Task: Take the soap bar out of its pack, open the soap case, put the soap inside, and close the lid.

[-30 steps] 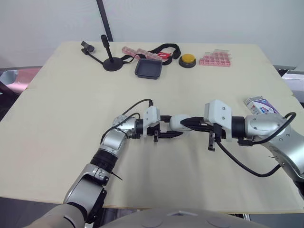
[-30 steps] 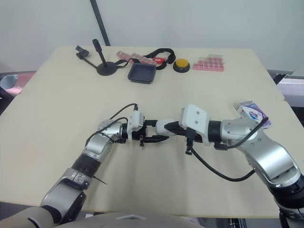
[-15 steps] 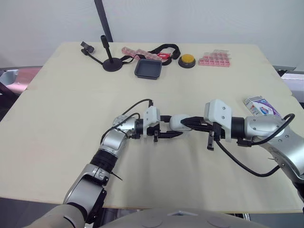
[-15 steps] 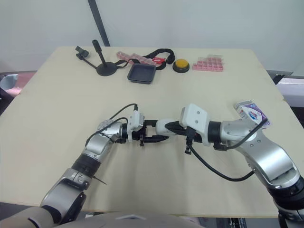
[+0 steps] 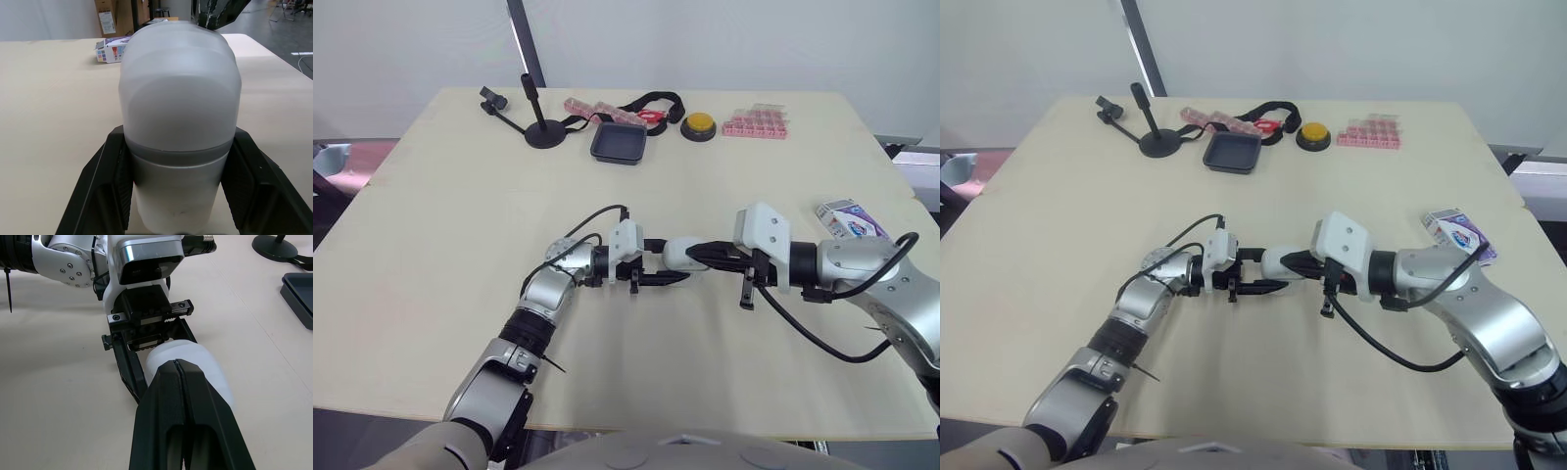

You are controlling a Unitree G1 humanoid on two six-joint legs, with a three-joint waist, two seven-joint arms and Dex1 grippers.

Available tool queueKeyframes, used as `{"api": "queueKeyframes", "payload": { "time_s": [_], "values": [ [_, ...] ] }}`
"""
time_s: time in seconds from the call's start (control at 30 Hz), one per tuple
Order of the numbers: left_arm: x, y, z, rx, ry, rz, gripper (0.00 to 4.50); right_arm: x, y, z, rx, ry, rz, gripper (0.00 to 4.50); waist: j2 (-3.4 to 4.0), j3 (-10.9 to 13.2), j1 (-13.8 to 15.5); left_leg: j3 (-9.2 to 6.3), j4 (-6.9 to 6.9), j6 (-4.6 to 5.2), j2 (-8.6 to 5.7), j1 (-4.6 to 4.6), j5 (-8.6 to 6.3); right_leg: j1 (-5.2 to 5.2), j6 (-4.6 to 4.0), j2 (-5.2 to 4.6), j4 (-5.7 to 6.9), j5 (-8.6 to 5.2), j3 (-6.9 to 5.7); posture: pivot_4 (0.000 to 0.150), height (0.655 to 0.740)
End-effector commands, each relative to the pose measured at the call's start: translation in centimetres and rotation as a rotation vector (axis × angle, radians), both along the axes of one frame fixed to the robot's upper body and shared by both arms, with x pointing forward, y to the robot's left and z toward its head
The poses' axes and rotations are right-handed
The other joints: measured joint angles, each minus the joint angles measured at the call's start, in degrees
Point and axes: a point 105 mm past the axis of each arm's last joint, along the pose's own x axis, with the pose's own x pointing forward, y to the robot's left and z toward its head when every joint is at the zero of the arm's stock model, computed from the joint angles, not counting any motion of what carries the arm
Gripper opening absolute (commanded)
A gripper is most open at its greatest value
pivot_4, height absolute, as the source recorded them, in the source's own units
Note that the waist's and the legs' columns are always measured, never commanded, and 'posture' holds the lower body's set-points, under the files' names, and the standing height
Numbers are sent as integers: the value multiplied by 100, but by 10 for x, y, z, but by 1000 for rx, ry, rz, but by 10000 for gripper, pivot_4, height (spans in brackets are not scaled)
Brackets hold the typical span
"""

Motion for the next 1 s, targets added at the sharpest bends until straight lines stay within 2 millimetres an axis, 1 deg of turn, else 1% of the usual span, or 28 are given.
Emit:
{"api": "queueKeyframes", "payload": {
  "time_s": [0.03, 0.1, 0.13, 0.17, 0.3, 0.4, 0.47, 0.57, 0.67, 0.73, 0.8, 0.87, 1.0],
  "values": [
    [2, 6, 10, -16, -20, 5, 19216, 18, -43, 11, 83, -75, -125, 2664, -5, 3, 3, 0, 1, 0, -2, -6, 0, -5, 0, -4, -1, 0, 0, 1500, 7400],
    [4, 7, 10, -15, -12, 6, 19216, 15, -49, 13, 88, -109, -109, 7926, -2, 5, -9, 1, 0, 2, -11, -16, 1, -24, 1, -10, -4, 0, 0, 1500, 7400],
    [5, 8, 11, -14, -6, 5, 19216, 11, -53, 12, 92, -135, -88, 12040, -1, 5, -20, 3, -3, 2, -10, -36, 0, -26, 0, 0, -5, 0, 3, 1500, 7400],
    [5, 9, 12, -14, 2, 4, 19216, 6, -56, 10, 92, -159, -68, 14479, -1, 5, 1, 3, -6, 2, -8, -36, 0, -26, 0, 5, -5, 0, 4, 1500, 7400],
    [9, 12, 17, -17, 47, 2, 19216, -14, -64, -8, 78, -220, 10, 28066, -2, 5, 32, -10, -6, 2, 1, -55, -2, -37, 0, 16, -2, 0, -12, 1500, 7400],
    [9, 15, 22, -14, 134, -12, 19216, -30, -62, -25, 73, -217, 84, 37858, -2, 5, 13, -9, 3, 3, -4, -72, -2, -52, 0, 7, -2, 0, -20, 1500, 7400],
    [6, 17, 23, 2, 216, -35, 19216, -37, -59, -32, 80, -215, 117, 44402, -2, 5, -14, -8, 7, 4, -4, -72, -1, -54, 0, 5, 2, 0, -22, 1500, 7400],
    [3, 20, 24, 30, 353, -49, 19216, -42, -58, -37, 74, -222, 135, 44776, -2, 5, -27, -8, 6, 3, -3, -71, 1, -56, 0, 2, 3, 0, -24, 1500, 7400],
    [-1, 23, 21, 78, 523, -49, 19216, -42, -58, -39, 76, -227, 128, 44776, -2, 5, -20, -9, 7, 5, -5, -65, 2, -55, 1, -1, 5, 0, -35, 1500, 7400],
    [-6, 26, 20, 113, 671, -66, 19216, -43, -58, -40, 74, -228, 128, 44776, -2, 5, -13, -11, 6, 5, -5, -56, 2, -56, 1, -1, 4, 0, -35, 1500, 7400],
    [-13, 30, 13, 191, 825, -70, 19216, -45, -57, -41, 72, -223, 128, 44776, -2, 5, -9, -12, 5, 5, -6, -49, 2, -58, 0, 0, 5, 0, -37, 1500, 7400],
    [-19, 34, 4, 266, 937, -57, 19216, -44, -57, -42, 73, -216, 112, 44776, -2, 5, 6, -12, 3, 5, -9, -50, 1, -58, 1, 1, 2, 0, -37, 1500, 7400],
    [-26, 41, -13, 386, 1093, -14, 19216, -42, -57, -42, 82, -206, 90, 44776, -1, 5, 19, -12, 1, 4, -11, -56, 1, -52, 1, -1, -6, 1, -37, 1500, 7400]
  ]
}}
